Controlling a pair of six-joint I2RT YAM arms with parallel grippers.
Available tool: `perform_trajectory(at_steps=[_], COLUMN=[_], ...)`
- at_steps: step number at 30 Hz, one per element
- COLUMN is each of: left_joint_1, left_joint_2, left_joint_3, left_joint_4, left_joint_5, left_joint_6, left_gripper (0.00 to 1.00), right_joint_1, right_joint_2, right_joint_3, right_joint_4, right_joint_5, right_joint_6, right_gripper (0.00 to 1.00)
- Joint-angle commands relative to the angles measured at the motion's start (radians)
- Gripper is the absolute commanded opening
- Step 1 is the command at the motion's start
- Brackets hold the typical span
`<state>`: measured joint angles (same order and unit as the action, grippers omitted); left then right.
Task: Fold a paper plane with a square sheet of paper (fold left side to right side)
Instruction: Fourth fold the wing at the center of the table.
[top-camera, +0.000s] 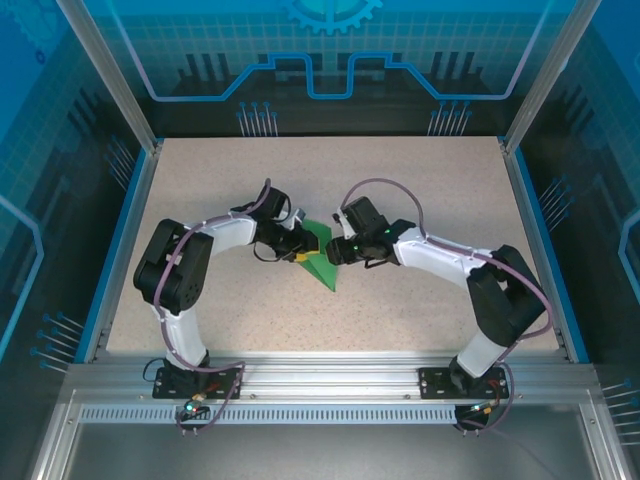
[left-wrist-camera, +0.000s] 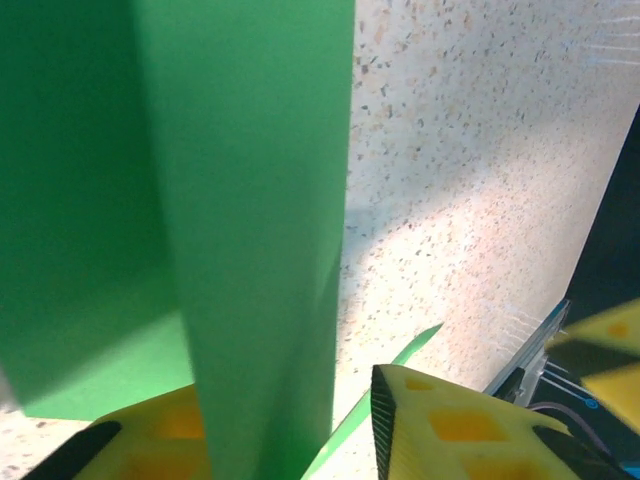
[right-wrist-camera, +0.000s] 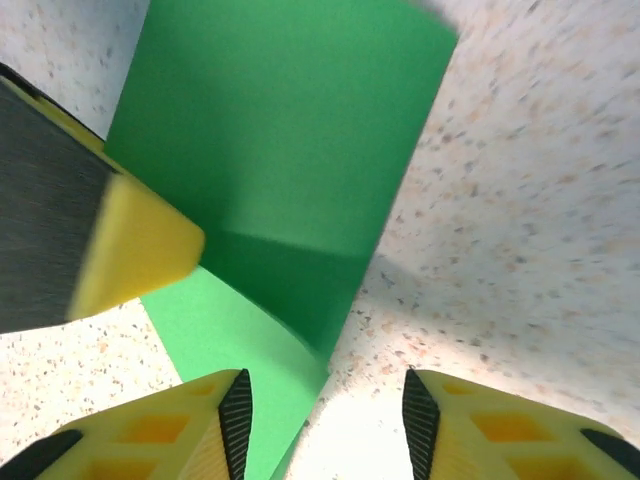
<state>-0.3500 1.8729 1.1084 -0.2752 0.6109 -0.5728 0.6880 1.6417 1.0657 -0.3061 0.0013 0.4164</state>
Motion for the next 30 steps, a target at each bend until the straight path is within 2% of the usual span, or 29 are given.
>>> perform_trajectory(at_steps=[1, 7, 16, 22, 30], left_joint_1=[-0.006, -0.005, -0.005, -0.004, 0.001], left_joint_2=[-0.027, -0.020, -0.017, -0.020, -0.029], left_joint_3=[0.032, 0.053, 0.059, 0.064, 0.064], left_joint_4=[-0.040, -0.059, -0.072, -0.090, -0.104], left_joint_5=[0.024, 0.019, 0.006, -0.009, -0.020], left_joint_6=[-0.033, -0.048, -0.056, -0.048, -0.040], left_gripper=[0.30, 0.29, 0.29, 0.31, 0.40], right_joint_1=[0.097, 0.208, 0.224, 0.224, 0.224], right_joint_2=[-0.008, 0.104, 0.194, 0.218, 0.234], right_joint_3=[-0.033, 0.034, 0.069, 0.073, 0.066], right_joint_4=[-0.021, -0.036, -0.046, -0.059, -0.060], right_joint_5=[0.099, 0.229, 0.271, 0.282, 0.264], right_joint_6=[-0.015, -0.013, 0.007, 0.011, 0.010], right_gripper=[0.47, 0.45, 0.38, 0.28, 0.12])
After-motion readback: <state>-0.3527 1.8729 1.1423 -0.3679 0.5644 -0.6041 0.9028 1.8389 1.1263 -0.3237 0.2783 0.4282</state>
